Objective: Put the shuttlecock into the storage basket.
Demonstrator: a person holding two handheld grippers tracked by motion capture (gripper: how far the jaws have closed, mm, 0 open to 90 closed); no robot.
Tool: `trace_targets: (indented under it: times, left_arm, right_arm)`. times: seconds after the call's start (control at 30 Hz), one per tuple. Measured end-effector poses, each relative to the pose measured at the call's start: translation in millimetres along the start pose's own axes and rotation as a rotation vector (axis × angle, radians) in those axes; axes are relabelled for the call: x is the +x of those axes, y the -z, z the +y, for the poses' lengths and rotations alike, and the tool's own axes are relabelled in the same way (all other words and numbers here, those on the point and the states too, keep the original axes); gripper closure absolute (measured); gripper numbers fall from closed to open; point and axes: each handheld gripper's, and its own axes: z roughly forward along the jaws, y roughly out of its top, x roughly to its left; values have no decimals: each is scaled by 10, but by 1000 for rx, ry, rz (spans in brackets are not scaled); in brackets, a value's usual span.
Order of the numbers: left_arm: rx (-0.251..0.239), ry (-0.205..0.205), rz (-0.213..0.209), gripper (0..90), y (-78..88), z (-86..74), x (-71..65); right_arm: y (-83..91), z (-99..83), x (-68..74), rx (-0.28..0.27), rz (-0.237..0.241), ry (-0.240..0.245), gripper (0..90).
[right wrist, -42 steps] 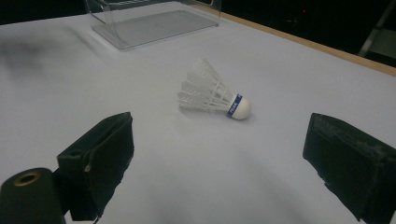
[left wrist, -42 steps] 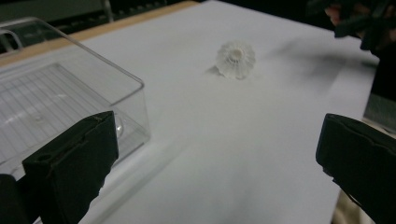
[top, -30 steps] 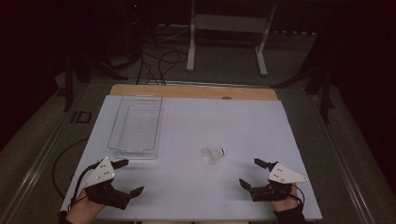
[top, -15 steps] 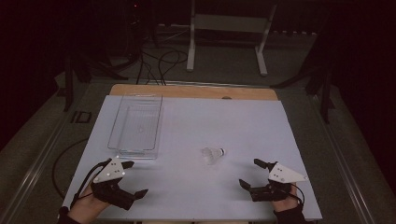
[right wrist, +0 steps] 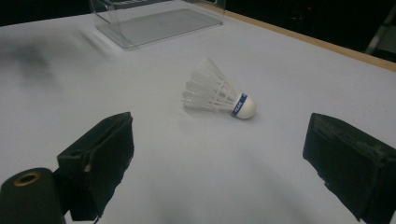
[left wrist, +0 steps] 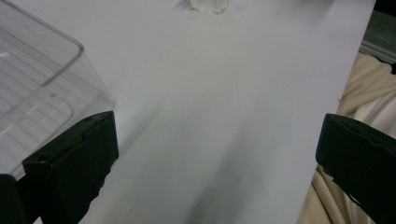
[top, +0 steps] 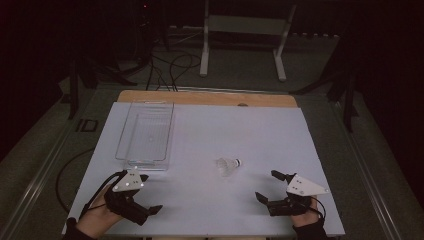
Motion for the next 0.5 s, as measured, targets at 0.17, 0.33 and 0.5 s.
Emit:
trace_targets:
  times: [0.17, 0.33, 0.5]
  left_arm:
    - [47, -8, -8, 0, -56, 11, -5]
    - [60, -16, -16, 0, -73, 64, -10]
    - [100, -37, -31, 0, -115, 107, -27]
  right_arm:
    - [-9, -1, -2, 2, 4, 3, 87]
    - [-8, -1, -4, 2, 5, 1, 87]
    - [-9, 1, -1, 5, 9, 2, 88]
